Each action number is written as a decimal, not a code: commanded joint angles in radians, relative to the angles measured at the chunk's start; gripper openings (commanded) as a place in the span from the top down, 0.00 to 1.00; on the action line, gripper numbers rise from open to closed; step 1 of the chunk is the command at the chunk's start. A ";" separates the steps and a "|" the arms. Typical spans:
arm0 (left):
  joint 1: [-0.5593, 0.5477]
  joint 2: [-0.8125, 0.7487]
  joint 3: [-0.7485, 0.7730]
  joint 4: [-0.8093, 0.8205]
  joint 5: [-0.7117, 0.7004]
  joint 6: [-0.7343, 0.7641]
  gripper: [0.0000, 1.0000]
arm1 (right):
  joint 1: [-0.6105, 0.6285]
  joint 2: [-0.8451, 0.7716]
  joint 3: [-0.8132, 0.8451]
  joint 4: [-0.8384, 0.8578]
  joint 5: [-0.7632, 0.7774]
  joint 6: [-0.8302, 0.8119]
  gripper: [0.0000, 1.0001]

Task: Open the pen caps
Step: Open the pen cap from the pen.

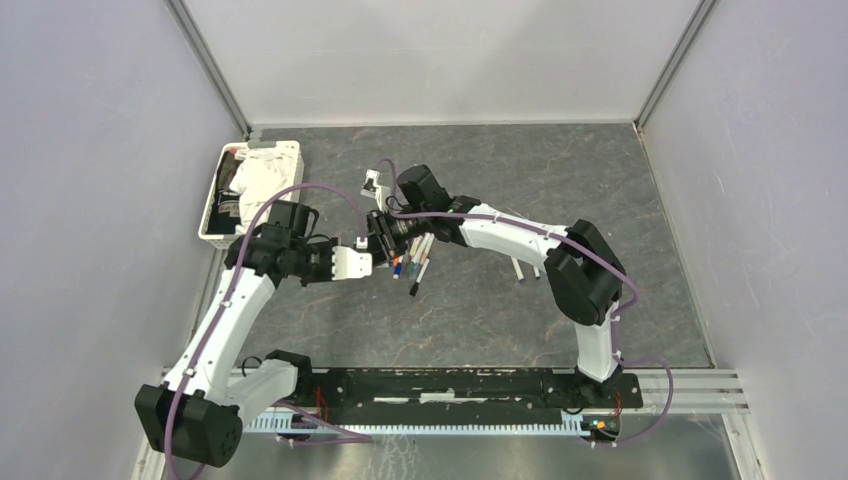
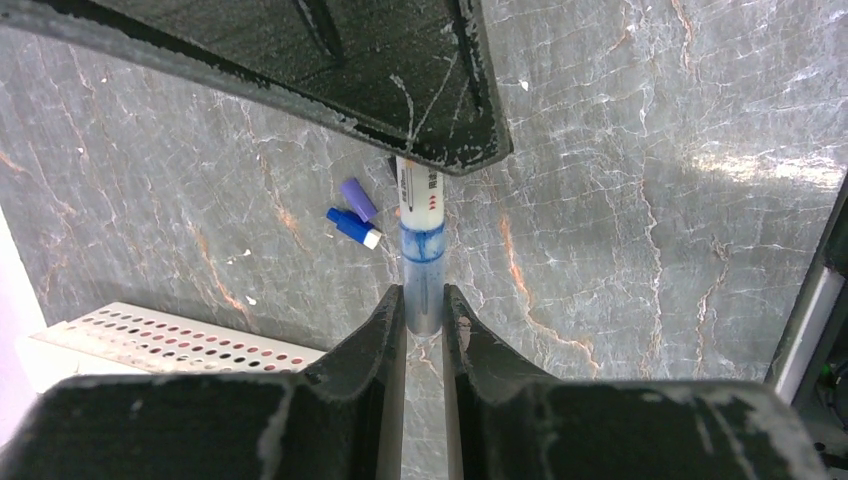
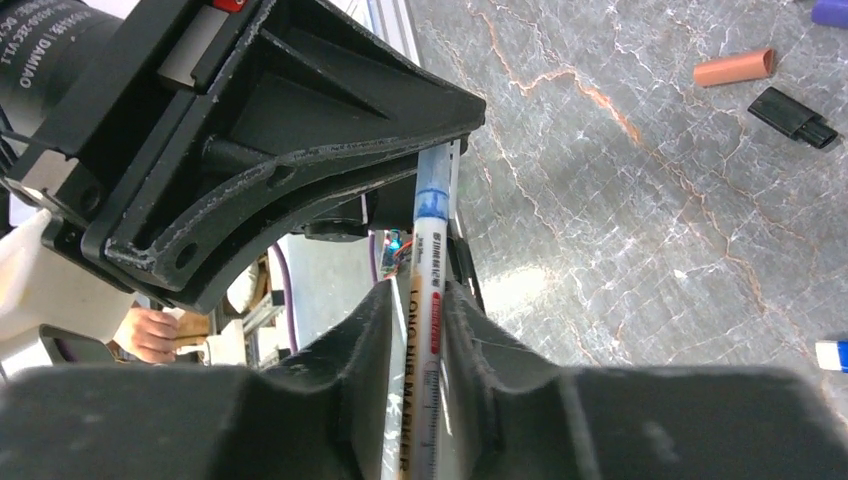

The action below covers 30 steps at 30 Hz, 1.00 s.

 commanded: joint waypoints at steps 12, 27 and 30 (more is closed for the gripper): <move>-0.006 0.001 0.057 -0.084 0.161 0.005 0.31 | -0.036 -0.086 -0.188 0.260 -0.107 0.017 1.00; -0.006 0.053 0.096 -0.158 0.335 -0.034 0.33 | -0.039 -0.149 -0.329 0.603 -0.147 0.210 1.00; -0.006 0.063 0.104 -0.112 0.329 -0.075 0.38 | -0.038 -0.142 -0.330 0.636 -0.143 0.242 1.00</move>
